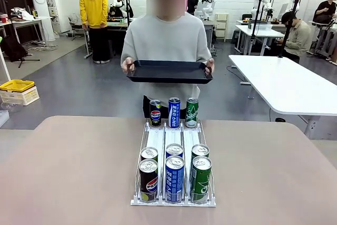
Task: Retrieve and hand over the desired beverage to the person.
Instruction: Pick up a can of the same type that the person held from the Automatic Can Dispenser.
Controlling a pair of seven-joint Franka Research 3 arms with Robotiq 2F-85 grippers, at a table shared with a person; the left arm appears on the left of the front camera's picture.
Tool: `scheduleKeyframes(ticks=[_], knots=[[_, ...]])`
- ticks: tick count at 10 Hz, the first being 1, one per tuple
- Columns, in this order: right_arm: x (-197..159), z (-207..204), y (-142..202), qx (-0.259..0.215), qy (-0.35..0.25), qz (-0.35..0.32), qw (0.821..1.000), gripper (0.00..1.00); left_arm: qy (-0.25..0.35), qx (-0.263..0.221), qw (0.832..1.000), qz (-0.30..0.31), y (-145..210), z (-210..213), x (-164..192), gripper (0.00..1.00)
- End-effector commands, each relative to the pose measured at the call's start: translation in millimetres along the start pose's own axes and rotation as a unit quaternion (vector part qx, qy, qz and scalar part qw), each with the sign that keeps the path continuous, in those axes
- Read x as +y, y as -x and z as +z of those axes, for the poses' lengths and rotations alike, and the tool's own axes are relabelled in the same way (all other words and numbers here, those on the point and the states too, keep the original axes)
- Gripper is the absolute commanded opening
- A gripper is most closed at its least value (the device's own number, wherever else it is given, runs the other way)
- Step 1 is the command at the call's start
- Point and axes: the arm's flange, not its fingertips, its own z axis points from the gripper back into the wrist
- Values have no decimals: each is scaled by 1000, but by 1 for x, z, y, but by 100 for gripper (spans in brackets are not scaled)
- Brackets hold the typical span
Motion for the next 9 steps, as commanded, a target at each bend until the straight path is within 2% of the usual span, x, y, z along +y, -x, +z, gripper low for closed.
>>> scheduleKeyframes(ticks=[1, 9], knots=[[0, -2, 0, -1, -8, 2, 1000, 100, 3, -1, 1000, -3, -1, 0, -1, 100], [0, -2, 0, -1, -8, 2, 1000, 100, 3, -1, 1000, -3, -1, 0, -1, 100]])
